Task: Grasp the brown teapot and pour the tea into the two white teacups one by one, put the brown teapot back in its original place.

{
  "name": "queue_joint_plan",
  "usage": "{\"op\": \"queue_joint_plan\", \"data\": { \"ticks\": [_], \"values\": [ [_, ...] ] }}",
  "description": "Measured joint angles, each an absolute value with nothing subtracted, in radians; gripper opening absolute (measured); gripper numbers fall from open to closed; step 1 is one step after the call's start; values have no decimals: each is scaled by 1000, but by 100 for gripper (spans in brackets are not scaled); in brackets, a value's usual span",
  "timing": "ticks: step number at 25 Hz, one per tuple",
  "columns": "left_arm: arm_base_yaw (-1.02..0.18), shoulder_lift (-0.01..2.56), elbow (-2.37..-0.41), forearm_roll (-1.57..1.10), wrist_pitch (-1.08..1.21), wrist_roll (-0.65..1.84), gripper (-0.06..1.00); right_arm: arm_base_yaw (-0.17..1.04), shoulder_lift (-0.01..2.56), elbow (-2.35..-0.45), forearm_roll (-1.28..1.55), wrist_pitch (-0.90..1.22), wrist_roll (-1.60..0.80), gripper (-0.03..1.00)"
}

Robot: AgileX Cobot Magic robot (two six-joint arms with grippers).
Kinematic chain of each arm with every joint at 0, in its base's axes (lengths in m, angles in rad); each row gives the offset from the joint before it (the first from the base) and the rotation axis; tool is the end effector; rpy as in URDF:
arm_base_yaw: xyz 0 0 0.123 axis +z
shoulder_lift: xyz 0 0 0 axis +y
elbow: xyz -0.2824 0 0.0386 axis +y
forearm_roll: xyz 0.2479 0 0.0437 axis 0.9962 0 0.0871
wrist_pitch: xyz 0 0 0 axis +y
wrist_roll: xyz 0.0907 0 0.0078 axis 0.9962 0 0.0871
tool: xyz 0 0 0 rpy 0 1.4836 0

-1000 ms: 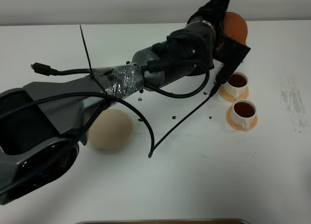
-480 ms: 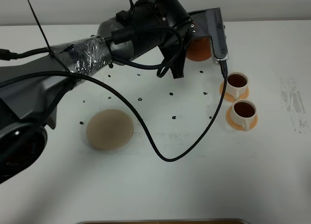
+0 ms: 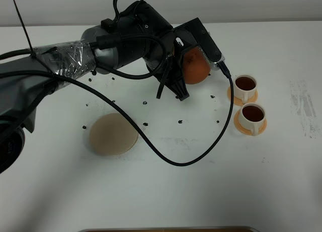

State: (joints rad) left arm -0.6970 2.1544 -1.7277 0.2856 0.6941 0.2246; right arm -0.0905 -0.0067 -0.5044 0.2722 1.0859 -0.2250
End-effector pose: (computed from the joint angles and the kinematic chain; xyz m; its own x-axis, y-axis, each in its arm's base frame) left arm 0.3777 -0.2948 0.1985 -0.3458 0.8435 -0.4111 0.7846 0.5002 0.3664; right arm -0.0071 0.0224 0.2788 -0.4390 -0.0533 -0.8969 -0.1659 0.9859 0.0226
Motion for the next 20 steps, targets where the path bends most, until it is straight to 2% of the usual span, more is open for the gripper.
{"op": "queue_joint_plan", "data": {
  "ticks": [20],
  "values": [
    [-695, 2278, -1721, 170, 655, 196, 13, -91, -7, -504, 272, 1086, -225, 22]
  ]
}}
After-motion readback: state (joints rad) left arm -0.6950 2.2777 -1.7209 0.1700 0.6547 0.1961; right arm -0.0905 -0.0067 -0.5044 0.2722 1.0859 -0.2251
